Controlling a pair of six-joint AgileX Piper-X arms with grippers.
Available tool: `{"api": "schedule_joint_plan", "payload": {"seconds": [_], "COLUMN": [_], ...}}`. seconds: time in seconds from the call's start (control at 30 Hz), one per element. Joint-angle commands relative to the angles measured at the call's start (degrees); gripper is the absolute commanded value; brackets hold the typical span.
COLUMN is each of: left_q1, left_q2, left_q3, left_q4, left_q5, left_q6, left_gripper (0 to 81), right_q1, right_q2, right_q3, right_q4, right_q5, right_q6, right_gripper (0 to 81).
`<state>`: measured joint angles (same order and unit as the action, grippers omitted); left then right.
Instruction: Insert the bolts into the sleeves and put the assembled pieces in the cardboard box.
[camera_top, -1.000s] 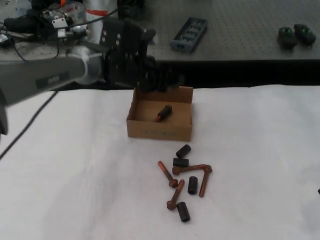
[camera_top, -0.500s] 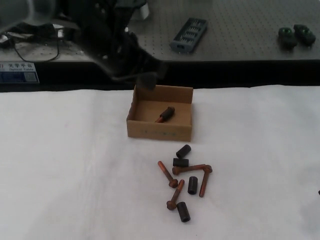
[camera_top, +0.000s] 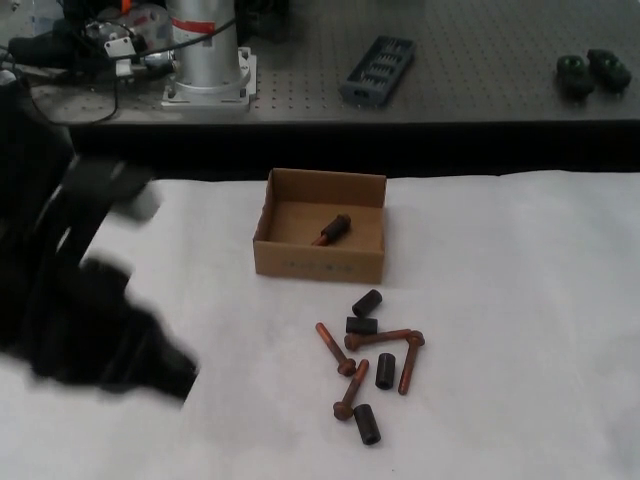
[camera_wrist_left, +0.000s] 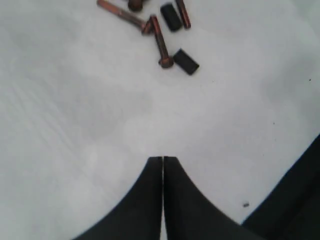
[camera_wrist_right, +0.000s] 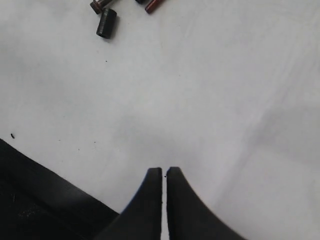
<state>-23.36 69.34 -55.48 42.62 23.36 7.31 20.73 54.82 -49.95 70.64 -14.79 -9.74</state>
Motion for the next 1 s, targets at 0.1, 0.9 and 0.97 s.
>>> {"api": "schedule_joint_plan", "payload": {"seconds": [0.1, 0.9, 0.97], "left_q1": [0.00, 0.00, 0.00], "left_q2": [-27.51, -39.67, -39.67], "left_q3": [24.59, 29.19, 29.19], "left_q4": [-7.52, -11.50, -12.66], "left_q5": [0.45, -0.17, -0.17], "left_q6": [-9.00, -12.61, -12.61], "left_gripper": [0.7, 0.7, 0.7], "right_q1": [-0.12, 0.28, 1.28], "right_q2": [-0.39, 3.17, 5.60], "right_q3": [-0.08, -0.08, -0.19], "right_q4": [0.29, -15.28, -19.31], "right_q5": [-0.39, -6.66, -8.43], "right_q6": [0.08, 15.78, 19.96], "right_gripper": [2.8, 2.8, 0.3]}}
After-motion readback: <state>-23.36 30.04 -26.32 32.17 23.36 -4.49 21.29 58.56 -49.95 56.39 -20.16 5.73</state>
